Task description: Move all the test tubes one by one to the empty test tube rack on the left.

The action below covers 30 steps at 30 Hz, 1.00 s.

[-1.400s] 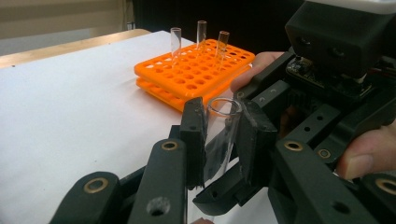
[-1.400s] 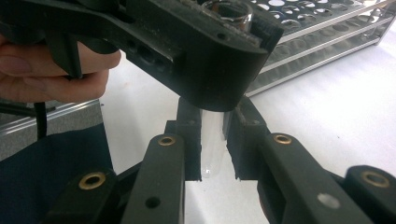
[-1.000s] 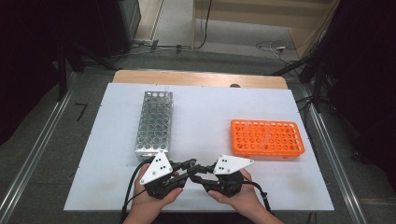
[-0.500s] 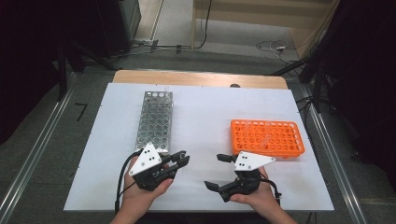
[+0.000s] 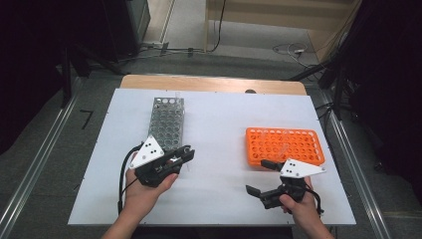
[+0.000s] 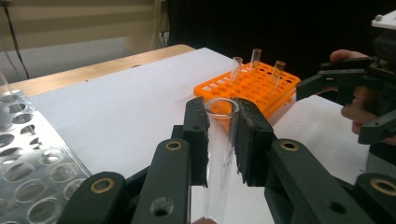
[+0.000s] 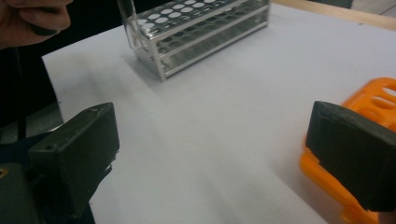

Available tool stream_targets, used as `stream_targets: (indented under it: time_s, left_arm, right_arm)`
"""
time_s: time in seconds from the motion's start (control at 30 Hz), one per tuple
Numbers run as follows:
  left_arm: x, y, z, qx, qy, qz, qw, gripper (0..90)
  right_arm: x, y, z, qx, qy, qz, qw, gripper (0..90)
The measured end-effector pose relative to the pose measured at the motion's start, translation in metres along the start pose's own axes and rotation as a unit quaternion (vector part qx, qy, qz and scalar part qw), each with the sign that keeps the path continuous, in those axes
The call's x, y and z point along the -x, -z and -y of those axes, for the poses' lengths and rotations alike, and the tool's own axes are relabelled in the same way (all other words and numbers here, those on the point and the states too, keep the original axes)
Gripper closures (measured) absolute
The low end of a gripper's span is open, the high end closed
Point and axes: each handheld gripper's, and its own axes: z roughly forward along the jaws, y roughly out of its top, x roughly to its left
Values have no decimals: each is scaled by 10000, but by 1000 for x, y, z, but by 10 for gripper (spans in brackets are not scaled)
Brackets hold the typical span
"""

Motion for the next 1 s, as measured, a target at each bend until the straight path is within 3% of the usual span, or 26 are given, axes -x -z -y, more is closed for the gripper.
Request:
stream_targets:
  time_s: [0.43, 0.67, 1.0]
  left_arm:
    - [-30, -13, -19, 18, -29, -376, 9993, 764]
    - [-56, -23, -33, 58, 26, -620, 9981, 764]
    - [-93, -43, -51, 107, 122, -942, 9954, 764]
  right_arm:
    - [34, 32, 18, 36, -285, 455, 9985, 15]
    - [51, 43, 25, 88, -518, 624, 9967, 15]
    - [59, 49, 28, 153, -619, 721, 9954, 8]
